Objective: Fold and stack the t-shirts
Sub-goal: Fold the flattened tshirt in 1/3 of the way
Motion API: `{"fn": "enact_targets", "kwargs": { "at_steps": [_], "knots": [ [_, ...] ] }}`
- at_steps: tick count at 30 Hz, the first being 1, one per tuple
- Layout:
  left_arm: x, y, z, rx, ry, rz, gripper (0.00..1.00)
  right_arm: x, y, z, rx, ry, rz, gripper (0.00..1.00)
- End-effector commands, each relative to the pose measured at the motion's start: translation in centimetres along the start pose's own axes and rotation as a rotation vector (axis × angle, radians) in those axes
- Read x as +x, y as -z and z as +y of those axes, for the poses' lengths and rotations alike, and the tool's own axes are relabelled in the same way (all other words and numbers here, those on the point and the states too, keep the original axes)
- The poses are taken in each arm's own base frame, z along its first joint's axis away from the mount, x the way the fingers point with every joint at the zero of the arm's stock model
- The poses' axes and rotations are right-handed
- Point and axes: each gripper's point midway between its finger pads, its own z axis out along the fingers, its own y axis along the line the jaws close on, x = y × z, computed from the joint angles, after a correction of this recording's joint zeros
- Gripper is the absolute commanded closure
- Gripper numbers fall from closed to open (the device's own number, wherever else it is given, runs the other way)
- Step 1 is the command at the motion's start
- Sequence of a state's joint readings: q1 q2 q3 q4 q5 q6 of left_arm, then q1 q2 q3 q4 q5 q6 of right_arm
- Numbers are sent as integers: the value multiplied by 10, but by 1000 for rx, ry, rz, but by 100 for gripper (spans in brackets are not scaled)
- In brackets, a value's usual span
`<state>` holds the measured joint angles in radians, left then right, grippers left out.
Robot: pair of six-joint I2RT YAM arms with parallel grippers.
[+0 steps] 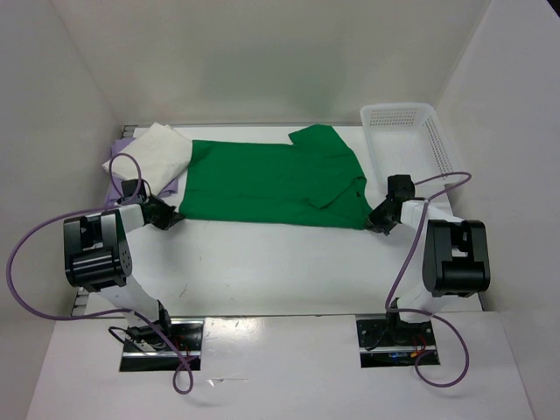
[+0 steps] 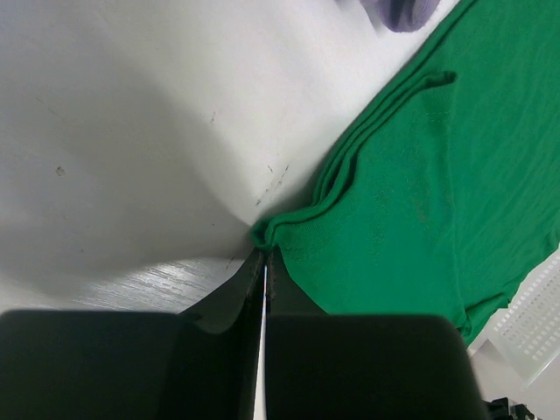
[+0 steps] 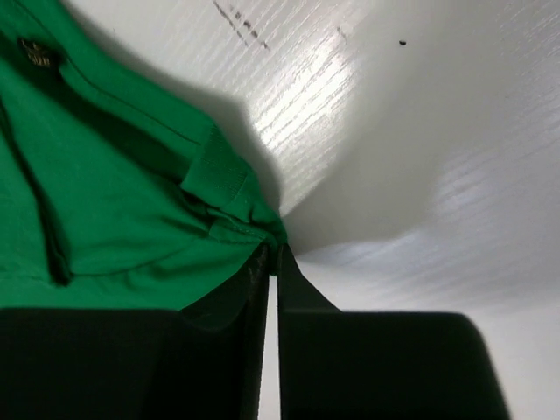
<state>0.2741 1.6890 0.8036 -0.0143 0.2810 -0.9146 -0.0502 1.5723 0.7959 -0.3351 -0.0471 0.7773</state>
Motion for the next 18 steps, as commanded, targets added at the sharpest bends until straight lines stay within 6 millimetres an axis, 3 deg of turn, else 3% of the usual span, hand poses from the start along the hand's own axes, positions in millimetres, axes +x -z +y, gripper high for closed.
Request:
{"fn": "enact_targets", "kwargs": {
  "at_steps": [1,2,5,8,11,13,17,18],
  "knots": [
    [-3,0,-5,17,-34,4,100,-20,-8,7,-11,-50,-93,95],
    [-2,3,-6,16,-45,5,100,-22,-8,6,-2,-60,-103,100],
    [-5,17,-4,-4,-83,-26,100,-15,3,-3,23,-73,-95,100],
    [6,30,14,-58,-107,-36,100,-14,30,-16,37,-92,-124,100],
    [23,43,32,-101,-108,2,100,1,56,-37,47,-126,-72,100],
    [25,53,37,-113,-99,-6,100,10,68,-22,-17,-154,-18,100],
    [49,71,58,-158,-73,33,100,5,94,-25,18,-131,1,100],
    [49,77,50,-124,-61,16,100,13,99,-34,67,-135,35,100]
  ]
}}
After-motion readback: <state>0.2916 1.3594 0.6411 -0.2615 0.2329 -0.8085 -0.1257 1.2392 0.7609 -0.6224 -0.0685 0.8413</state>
